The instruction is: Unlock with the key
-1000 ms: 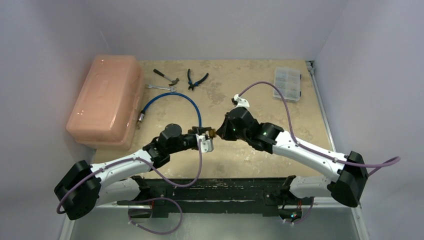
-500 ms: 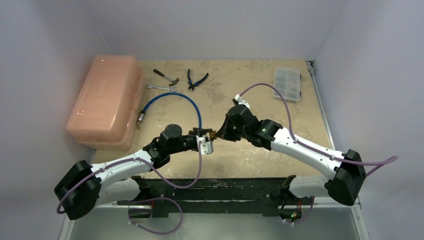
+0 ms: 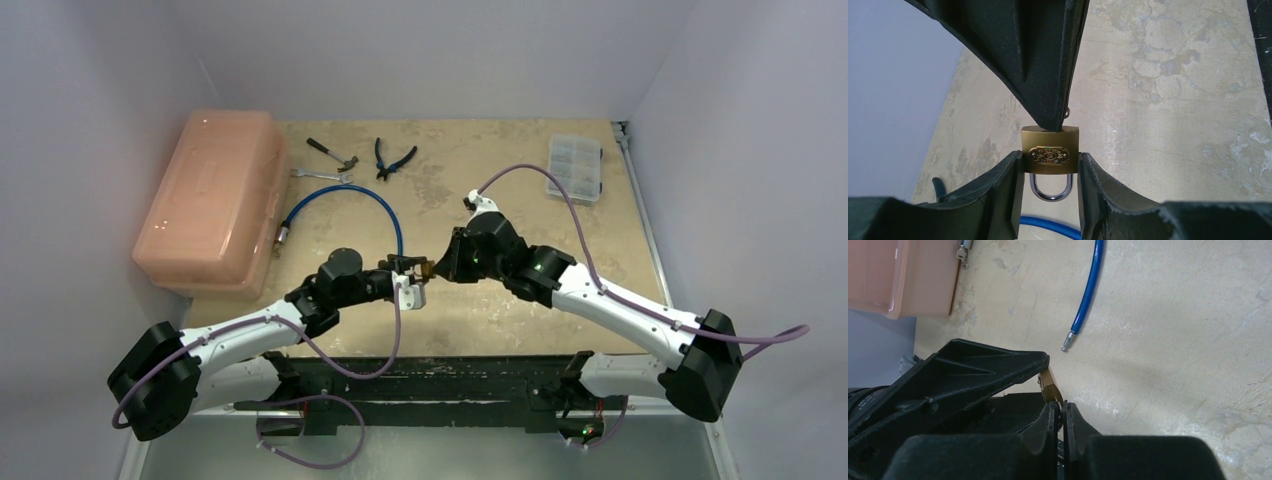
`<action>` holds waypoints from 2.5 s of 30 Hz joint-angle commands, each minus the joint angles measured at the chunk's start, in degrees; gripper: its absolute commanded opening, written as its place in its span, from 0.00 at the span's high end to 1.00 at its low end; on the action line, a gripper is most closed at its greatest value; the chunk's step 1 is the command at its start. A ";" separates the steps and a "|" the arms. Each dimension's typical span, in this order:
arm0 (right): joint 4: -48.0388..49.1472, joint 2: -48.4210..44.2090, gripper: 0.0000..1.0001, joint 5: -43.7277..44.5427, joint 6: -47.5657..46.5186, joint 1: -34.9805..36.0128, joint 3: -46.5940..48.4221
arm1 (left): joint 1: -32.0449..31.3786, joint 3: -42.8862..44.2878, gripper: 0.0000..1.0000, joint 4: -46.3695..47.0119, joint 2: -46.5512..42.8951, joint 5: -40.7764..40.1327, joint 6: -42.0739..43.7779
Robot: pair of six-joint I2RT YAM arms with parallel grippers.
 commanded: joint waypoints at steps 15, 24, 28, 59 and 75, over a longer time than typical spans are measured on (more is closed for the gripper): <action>7.82 -5.54 0.38 -5.07 -6.60 0.52 3.70 | -2.99 3.10 1.00 7.87 -2.21 11.31 0.70; 2.46 -6.79 0.48 0.51 -6.79 0.10 2.92 | -3.00 3.10 1.00 7.54 -2.45 10.69 0.68; 0.36 -7.11 0.30 2.56 -6.64 0.01 3.16 | -2.99 3.07 1.00 7.35 -2.45 10.02 0.82; -3.94 -11.97 0.62 1.64 -6.86 0.01 0.28 | -2.99 3.62 1.00 6.62 -1.77 6.05 1.07; -3.72 -12.78 0.69 1.39 -6.46 -0.01 -1.64 | -2.99 3.67 1.00 6.37 -1.64 5.12 0.83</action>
